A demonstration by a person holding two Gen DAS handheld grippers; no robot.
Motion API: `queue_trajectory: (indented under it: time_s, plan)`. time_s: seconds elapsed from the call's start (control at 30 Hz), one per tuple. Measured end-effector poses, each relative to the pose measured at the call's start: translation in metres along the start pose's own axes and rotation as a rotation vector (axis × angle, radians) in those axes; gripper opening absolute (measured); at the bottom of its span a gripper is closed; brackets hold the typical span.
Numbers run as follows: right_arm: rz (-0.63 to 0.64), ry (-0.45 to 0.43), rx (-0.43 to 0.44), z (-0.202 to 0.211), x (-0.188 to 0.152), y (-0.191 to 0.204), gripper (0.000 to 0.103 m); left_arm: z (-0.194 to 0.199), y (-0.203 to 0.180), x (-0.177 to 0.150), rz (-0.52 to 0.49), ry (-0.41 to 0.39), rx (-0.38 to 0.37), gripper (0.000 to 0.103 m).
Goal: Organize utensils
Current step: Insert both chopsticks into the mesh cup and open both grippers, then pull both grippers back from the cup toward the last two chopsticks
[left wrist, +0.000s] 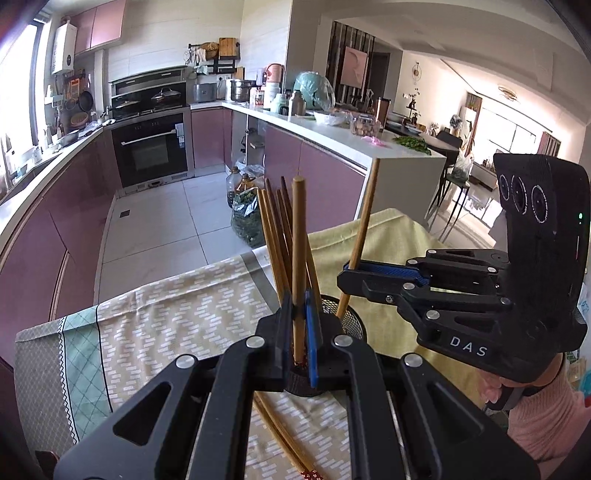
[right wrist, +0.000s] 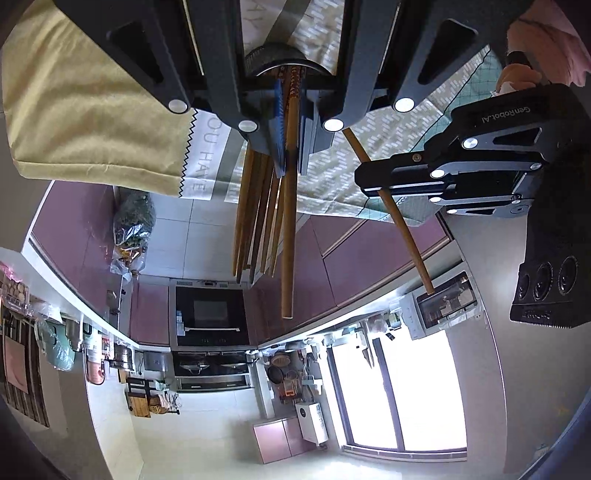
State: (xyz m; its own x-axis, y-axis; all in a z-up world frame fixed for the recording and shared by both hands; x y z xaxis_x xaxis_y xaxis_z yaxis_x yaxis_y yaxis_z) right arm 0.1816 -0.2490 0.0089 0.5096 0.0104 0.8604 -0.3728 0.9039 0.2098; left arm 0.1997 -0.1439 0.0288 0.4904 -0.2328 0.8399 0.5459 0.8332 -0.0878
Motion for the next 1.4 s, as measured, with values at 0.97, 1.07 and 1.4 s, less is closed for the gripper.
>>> queue_trajectory:
  time_s: [0.97, 1.07, 1.4]
  plan:
    - [-0.047, 0.013, 0.020, -0.008, -0.019, -0.003, 0.014, 0.003, 0.015, -0.024, 0.052, -0.056, 0.069, 0.020]
    - [-0.031, -0.013, 0.050, 0.007, -0.023, 0.005, 0.020, 0.021, 0.014, -0.032, 0.042, -0.101, 0.075, 0.025]
    - [0.005, -0.002, 0.121, 0.031, -0.054, 0.033, 0.034, 0.046, 0.021, -0.085, 0.044, -0.085, 0.103, 0.033]
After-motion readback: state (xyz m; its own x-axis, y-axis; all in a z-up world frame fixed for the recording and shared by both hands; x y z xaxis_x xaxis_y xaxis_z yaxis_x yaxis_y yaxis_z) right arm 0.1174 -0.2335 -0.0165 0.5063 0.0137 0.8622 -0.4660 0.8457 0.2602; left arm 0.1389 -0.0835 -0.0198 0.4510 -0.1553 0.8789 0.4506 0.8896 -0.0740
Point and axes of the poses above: each gripper's, at about its wrist camera, not at the fingertips, and z roughly against the way its jaws point, y to its left, x to its top, the point moved 3 cm from there along -z, roughly the way its jaws point, and after that the axes turned 7 degrees about -y, right-handed, at the moved point
